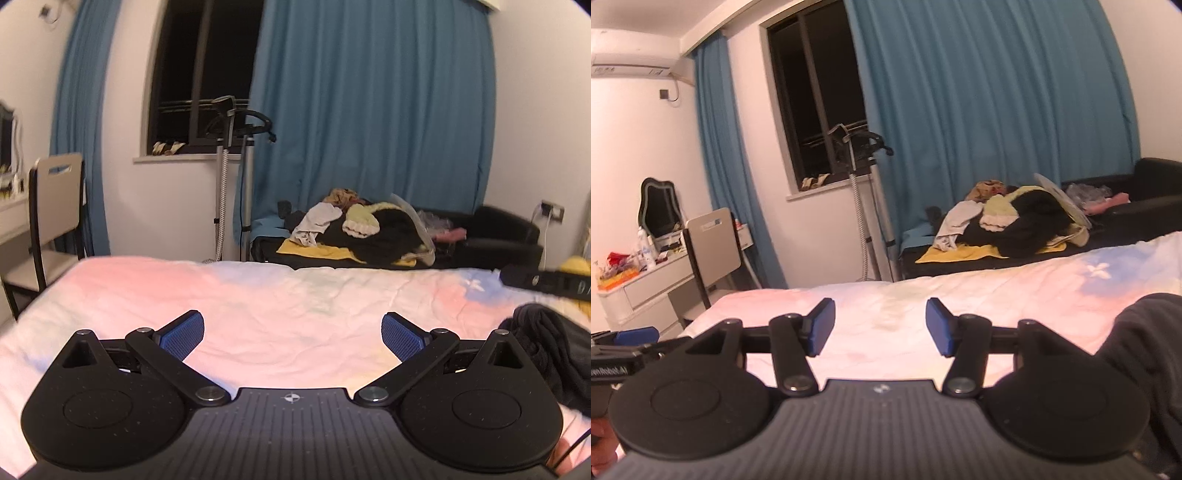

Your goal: Fold clothes

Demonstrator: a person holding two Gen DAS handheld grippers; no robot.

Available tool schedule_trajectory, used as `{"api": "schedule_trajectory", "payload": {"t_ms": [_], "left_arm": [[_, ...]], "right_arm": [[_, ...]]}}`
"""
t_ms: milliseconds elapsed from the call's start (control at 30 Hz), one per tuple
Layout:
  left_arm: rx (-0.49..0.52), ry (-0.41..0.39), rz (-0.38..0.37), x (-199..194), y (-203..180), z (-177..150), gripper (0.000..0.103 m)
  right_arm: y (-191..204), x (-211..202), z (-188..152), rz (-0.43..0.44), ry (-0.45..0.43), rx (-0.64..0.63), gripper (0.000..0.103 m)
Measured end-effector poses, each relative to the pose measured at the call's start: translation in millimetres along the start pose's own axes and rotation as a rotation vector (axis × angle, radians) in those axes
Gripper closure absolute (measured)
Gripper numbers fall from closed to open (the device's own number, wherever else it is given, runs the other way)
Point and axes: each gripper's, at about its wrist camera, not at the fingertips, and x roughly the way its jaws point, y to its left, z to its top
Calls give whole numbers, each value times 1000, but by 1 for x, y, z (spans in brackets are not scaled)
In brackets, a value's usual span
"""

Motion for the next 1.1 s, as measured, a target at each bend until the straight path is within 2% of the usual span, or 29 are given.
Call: {"api": "schedule_trajectory", "payload": {"t_ms": [200, 267, 433, 500, 567, 733, 900, 1000, 1067, 1100], "left_arm": [[-42, 12, 51, 10, 2, -8, 0], [-50, -13, 55, 9, 1, -7, 0], [-30, -2, 82, 15, -3, -10, 0], [-25, 13, 91, 20, -4, -14, 0], [-20, 22, 105, 25, -5, -17, 0], [-18, 34, 118, 31, -4, -20, 0], [11, 25, 122, 28, -7, -21, 0], [23, 22, 124, 26, -9, -22, 0], [37, 17, 124, 24, -12, -23, 0], [45, 14, 125, 23, -13, -23, 0]], "right_arm": [[-20, 12, -23, -29, 13, 10, 46], [-23, 14, -26, -40, 5, 9, 38], [-32, 21, -35, -70, -6, 10, 37], [-35, 24, -40, -84, -1, 13, 33], [-38, 28, -47, -96, 10, 8, 17], [-43, 38, -59, -101, 39, 5, 14], [-40, 35, -59, -98, 22, -16, 13], [-39, 35, -59, -107, 17, -27, 9], [-38, 35, -58, -118, 13, -39, 0], [-38, 35, -58, -122, 6, -43, 0]]}}
